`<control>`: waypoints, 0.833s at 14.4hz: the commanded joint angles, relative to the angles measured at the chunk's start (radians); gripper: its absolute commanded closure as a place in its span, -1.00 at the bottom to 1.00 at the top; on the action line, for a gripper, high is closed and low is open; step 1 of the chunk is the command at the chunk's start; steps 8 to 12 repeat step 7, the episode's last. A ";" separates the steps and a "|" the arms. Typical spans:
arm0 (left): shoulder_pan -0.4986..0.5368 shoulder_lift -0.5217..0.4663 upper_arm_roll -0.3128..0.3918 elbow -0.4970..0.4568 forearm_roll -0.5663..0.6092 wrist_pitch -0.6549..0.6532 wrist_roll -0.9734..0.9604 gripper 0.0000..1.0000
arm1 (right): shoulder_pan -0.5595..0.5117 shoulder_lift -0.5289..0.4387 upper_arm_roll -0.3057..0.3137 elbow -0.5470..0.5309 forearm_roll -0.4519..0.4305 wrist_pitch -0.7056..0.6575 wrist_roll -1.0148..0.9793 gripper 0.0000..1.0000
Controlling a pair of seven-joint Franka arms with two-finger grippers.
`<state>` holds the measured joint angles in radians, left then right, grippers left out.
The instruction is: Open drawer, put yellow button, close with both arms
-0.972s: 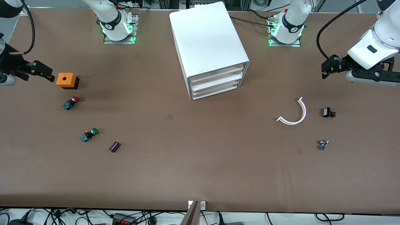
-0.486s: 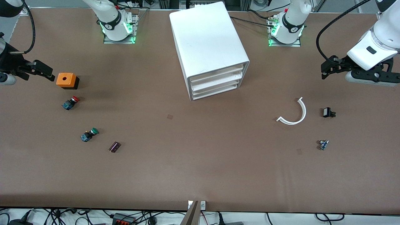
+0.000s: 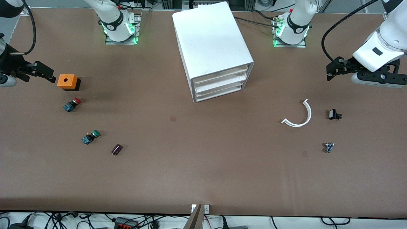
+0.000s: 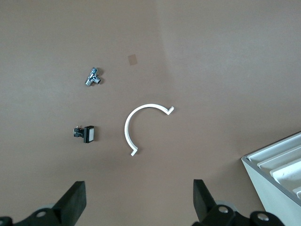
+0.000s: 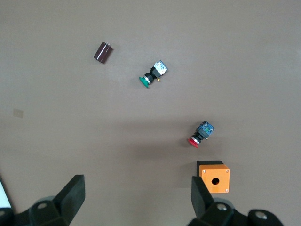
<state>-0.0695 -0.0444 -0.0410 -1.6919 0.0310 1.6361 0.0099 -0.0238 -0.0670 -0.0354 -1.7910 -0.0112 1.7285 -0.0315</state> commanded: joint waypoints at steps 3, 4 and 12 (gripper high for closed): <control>0.000 -0.006 -0.010 -0.005 -0.022 -0.004 -0.007 -1.00 | 0.005 -0.020 -0.003 -0.024 -0.013 0.013 -0.013 -1.00; 0.000 -0.006 -0.010 -0.006 -0.020 -0.005 -0.007 -1.00 | 0.005 -0.020 -0.003 -0.024 -0.013 0.013 -0.013 -1.00; 0.000 -0.006 -0.010 -0.005 -0.022 -0.012 -0.007 -1.00 | 0.005 -0.020 -0.003 -0.024 -0.013 0.011 -0.013 -1.00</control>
